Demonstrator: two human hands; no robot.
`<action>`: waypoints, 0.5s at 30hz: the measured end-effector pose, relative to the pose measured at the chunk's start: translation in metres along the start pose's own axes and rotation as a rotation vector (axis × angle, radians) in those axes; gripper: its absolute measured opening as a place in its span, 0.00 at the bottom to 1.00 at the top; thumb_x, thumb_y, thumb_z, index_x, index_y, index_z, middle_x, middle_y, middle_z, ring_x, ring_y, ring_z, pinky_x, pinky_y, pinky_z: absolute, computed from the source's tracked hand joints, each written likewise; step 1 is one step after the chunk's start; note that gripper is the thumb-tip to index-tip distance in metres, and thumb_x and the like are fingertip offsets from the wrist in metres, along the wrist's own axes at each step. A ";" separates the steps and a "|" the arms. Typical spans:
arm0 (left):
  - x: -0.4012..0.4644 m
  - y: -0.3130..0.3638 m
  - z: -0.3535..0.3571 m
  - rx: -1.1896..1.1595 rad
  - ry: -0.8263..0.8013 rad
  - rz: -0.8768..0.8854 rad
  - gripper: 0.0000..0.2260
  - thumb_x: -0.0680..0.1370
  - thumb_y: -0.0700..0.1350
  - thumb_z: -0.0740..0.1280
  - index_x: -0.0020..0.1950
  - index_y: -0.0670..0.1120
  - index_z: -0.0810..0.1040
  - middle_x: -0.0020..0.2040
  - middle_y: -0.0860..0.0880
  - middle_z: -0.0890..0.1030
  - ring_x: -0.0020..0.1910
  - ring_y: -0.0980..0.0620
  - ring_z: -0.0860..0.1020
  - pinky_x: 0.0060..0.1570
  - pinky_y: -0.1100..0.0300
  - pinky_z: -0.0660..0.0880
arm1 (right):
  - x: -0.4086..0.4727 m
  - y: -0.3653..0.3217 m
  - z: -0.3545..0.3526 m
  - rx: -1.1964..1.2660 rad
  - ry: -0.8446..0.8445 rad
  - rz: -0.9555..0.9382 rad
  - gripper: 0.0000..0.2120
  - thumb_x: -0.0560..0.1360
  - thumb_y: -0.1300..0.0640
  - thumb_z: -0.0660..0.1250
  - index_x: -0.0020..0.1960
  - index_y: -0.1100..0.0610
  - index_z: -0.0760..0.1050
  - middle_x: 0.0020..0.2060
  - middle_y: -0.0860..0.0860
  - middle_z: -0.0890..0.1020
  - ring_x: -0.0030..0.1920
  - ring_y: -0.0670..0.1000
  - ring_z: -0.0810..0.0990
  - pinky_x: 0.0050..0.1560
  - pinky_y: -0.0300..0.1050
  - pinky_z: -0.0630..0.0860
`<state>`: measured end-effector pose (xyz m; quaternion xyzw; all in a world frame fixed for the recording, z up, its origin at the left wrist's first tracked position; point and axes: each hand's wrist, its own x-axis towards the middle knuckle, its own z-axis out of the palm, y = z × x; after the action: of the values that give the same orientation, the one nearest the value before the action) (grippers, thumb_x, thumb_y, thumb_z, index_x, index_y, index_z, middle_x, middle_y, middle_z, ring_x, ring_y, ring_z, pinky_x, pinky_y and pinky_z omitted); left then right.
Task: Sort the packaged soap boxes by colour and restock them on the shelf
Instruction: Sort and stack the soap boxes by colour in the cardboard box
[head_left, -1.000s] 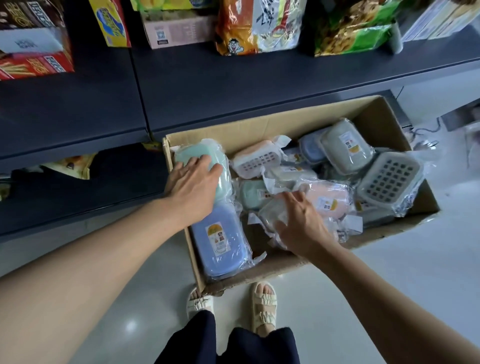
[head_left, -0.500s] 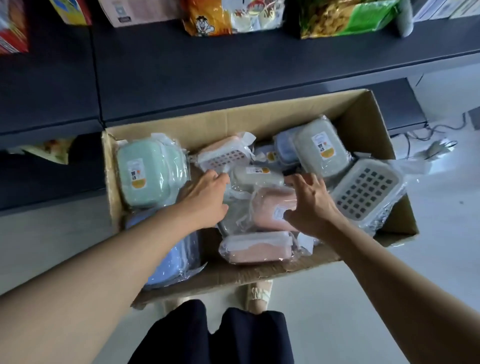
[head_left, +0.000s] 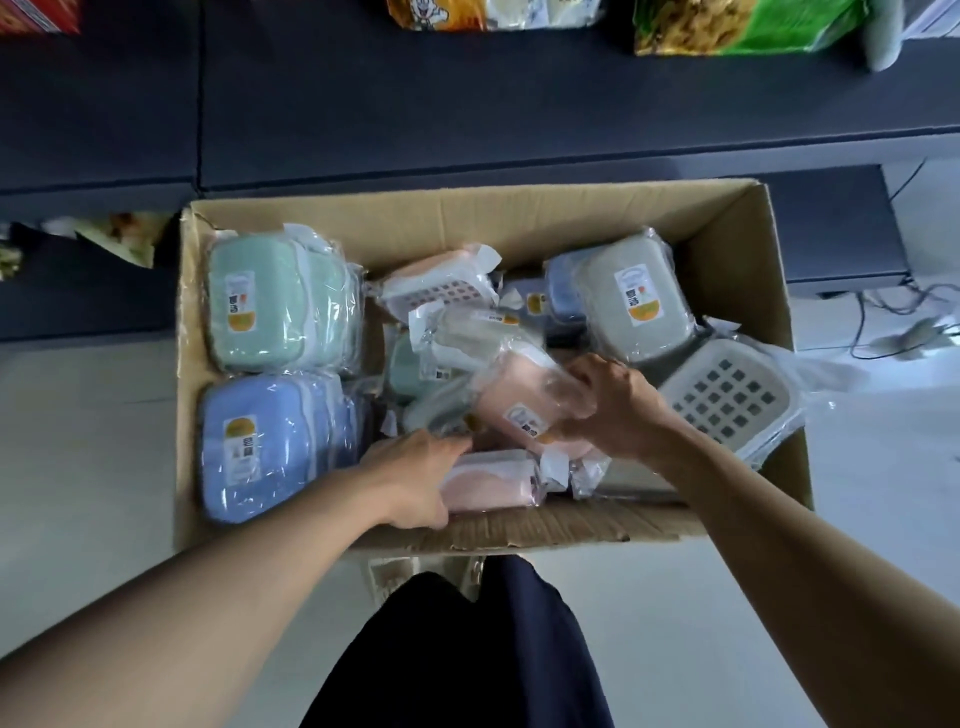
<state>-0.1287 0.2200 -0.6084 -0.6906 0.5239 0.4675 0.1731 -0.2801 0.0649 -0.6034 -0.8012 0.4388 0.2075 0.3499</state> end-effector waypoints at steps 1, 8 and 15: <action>-0.001 0.001 0.000 -0.031 0.030 -0.009 0.32 0.68 0.47 0.72 0.70 0.51 0.64 0.66 0.47 0.73 0.63 0.46 0.74 0.58 0.52 0.74 | -0.001 0.001 -0.004 0.042 0.006 0.016 0.38 0.64 0.47 0.78 0.68 0.56 0.67 0.60 0.54 0.74 0.58 0.54 0.73 0.50 0.40 0.67; -0.019 -0.001 -0.040 -0.393 0.151 0.026 0.30 0.68 0.43 0.73 0.69 0.51 0.68 0.61 0.51 0.75 0.54 0.52 0.75 0.52 0.58 0.74 | -0.008 -0.002 -0.031 0.468 0.183 0.103 0.29 0.71 0.59 0.73 0.68 0.59 0.65 0.61 0.56 0.70 0.62 0.56 0.70 0.54 0.44 0.69; -0.003 0.008 -0.100 -1.053 0.274 0.101 0.27 0.68 0.50 0.74 0.66 0.54 0.73 0.58 0.51 0.79 0.56 0.50 0.78 0.55 0.53 0.77 | -0.010 0.023 -0.084 0.510 0.589 0.196 0.23 0.72 0.50 0.68 0.64 0.58 0.69 0.53 0.53 0.77 0.47 0.53 0.78 0.41 0.46 0.76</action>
<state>-0.0890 0.1456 -0.5531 -0.7125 0.2690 0.5803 -0.2885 -0.3021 -0.0001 -0.5500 -0.6683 0.6319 -0.1143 0.3756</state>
